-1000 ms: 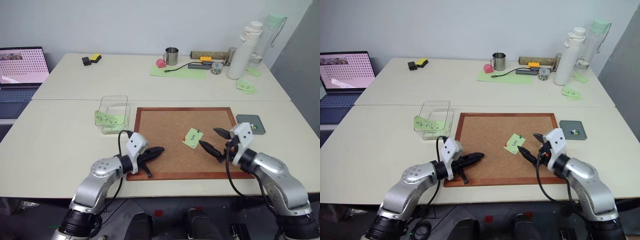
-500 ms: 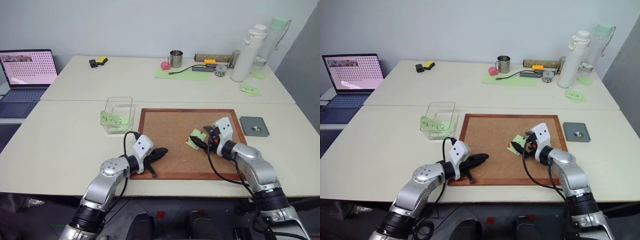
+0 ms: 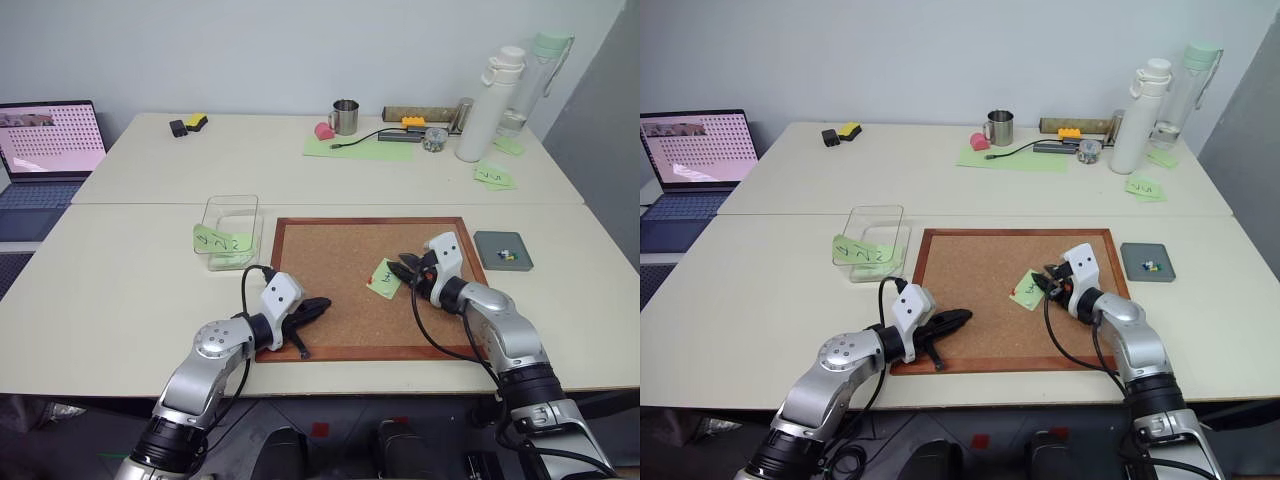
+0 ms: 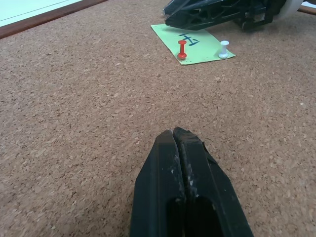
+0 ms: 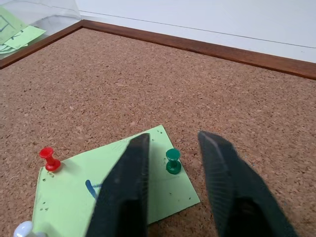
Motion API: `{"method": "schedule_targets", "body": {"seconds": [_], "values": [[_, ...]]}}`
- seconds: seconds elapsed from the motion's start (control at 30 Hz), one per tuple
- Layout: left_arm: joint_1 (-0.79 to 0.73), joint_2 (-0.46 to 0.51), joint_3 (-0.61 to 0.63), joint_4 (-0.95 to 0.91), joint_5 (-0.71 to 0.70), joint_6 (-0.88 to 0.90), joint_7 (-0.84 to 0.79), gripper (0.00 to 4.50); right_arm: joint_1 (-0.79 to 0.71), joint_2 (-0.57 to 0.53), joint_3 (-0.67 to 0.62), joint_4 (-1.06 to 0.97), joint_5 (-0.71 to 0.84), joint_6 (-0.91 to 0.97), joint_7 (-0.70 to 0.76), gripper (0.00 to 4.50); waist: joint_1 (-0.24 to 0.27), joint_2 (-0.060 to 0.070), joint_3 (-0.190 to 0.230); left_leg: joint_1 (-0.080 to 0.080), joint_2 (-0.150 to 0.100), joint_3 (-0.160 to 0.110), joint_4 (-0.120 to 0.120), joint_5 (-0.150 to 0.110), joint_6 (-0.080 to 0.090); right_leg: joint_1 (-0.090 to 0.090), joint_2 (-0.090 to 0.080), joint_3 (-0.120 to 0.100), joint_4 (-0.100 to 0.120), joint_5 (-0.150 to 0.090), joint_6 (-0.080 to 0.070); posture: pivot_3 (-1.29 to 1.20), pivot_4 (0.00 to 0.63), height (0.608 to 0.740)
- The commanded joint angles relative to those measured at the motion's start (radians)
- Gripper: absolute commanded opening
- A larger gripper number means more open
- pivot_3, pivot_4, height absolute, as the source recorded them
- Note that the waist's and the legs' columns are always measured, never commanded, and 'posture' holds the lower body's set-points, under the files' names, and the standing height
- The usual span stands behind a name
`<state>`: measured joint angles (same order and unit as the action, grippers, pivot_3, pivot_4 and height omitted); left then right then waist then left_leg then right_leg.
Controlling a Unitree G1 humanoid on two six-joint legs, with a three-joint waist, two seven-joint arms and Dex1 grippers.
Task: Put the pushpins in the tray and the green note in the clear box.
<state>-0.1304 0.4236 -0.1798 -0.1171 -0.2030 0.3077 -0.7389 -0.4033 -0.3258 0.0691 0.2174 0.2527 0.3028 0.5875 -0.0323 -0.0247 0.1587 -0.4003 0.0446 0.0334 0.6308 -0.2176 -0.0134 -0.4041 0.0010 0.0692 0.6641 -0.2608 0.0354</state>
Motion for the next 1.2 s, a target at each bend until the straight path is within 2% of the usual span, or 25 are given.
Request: {"method": "schedule_targets", "body": {"seconds": [0.03, 0.1, 0.3, 0.67, 0.97, 1.2], "values": [[0.034, 0.017, -0.030, 0.016, 0.017, 0.033, -0.014, 0.00, 0.004, -0.001, 0.001, -0.018, -0.015, -0.038, 0.024, 0.52, 0.000, 0.000, 0.000, 0.000, 0.000, 0.000, 0.000, 0.000, 0.000, 0.000, 0.000, 0.000, 0.000, 0.000, 0.000, 0.00, 0.150, 0.740], [0.031, 0.019, -0.031, 0.019, 0.018, 0.035, -0.013, 0.00, 0.006, -0.001, 0.002, -0.021, -0.017, -0.042, 0.029, 0.06, 0.000, 0.000, 0.000, 0.000, 0.000, 0.000, 0.000, 0.000, 0.000, 0.000, 0.000, 0.000, 0.000, 0.000, 0.000, 0.00, 0.150, 0.740], [0.025, 0.031, -0.043, 0.031, 0.046, 0.051, 0.004, 0.00, 0.018, 0.005, -0.013, -0.055, -0.007, -0.060, 0.043, 0.06, 0.000, 0.000, 0.000, 0.000, 0.000, 0.000, 0.000, 0.000, 0.000, 0.000, 0.000, 0.000, 0.000, 0.000, 0.000, 0.00, 0.150, 0.740], [0.036, 0.034, -0.051, 0.027, 0.068, 0.096, 0.037, 0.00, 0.069, 0.007, -0.051, -0.279, 0.082, 0.014, 0.046, 0.06, -0.001, 0.001, -0.002, 0.001, 0.001, -0.001, -0.001, 0.000, 0.000, 0.000, 0.000, 0.000, 0.001, -0.003, 0.003, 0.00, 0.150, 0.740], [0.034, 0.041, -0.052, 0.025, 0.067, 0.109, 0.044, 0.00, 0.072, -0.003, -0.049, -0.310, 0.066, 0.031, 0.035, 0.06, 0.000, 0.001, -0.002, 0.001, 0.001, -0.001, -0.001, 0.000, 0.000, 0.000, 0.000, 0.000, 0.000, -0.003, 0.003, 0.00, 0.150, 0.740], [0.035, 0.044, -0.049, 0.016, 0.062, 0.119, 0.040, 0.00, 0.084, -0.002, -0.083, -0.361, 0.124, 0.102, 0.029, 0.06, 0.000, 0.001, -0.002, 0.001, 0.001, -0.001, -0.001, 0.000, 0.000, 0.000, 0.000, 0.001, 0.000, -0.003, 0.003, 0.00, 0.150, 0.740]]}}
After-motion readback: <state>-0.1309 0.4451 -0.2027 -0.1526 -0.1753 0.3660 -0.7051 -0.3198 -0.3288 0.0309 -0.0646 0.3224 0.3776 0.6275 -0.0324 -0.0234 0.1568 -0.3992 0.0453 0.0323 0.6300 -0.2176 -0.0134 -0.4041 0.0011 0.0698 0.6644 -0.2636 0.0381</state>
